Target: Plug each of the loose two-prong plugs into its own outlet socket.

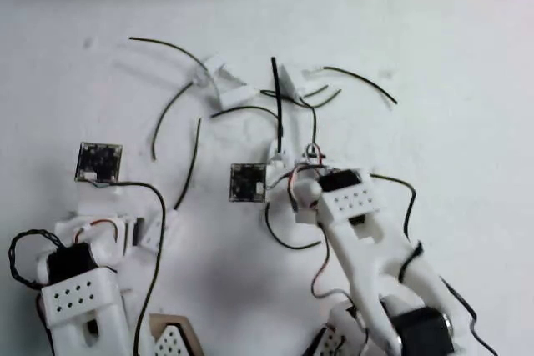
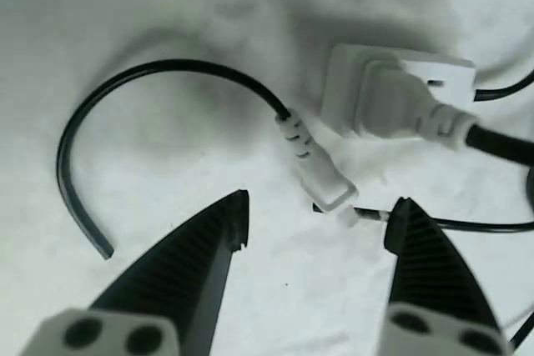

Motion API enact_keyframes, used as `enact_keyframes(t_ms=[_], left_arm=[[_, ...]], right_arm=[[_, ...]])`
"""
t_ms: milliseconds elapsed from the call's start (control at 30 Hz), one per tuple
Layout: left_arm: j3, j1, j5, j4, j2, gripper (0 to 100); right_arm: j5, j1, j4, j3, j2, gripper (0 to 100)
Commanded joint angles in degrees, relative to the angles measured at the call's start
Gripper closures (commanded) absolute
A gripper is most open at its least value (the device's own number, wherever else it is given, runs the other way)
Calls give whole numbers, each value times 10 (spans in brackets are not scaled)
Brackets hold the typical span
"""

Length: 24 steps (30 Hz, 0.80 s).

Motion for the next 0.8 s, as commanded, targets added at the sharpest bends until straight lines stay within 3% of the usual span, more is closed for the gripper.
enact_keyframes(t_ms=[0, 300, 600, 767], left_arm=[[-2, -2, -6, -11, -7, 744], [-2, -2, -6, -11, -7, 744], [-2, -2, -6, -11, -7, 744], [-2, -2, -6, -11, -7, 744]], right_arm=[[2, -7, -7, -52, 36, 738], [4, -8, -10, -93, 133, 748], [6, -8, -7, -128, 192, 969], [4, -7, 46, -127, 145, 981]])
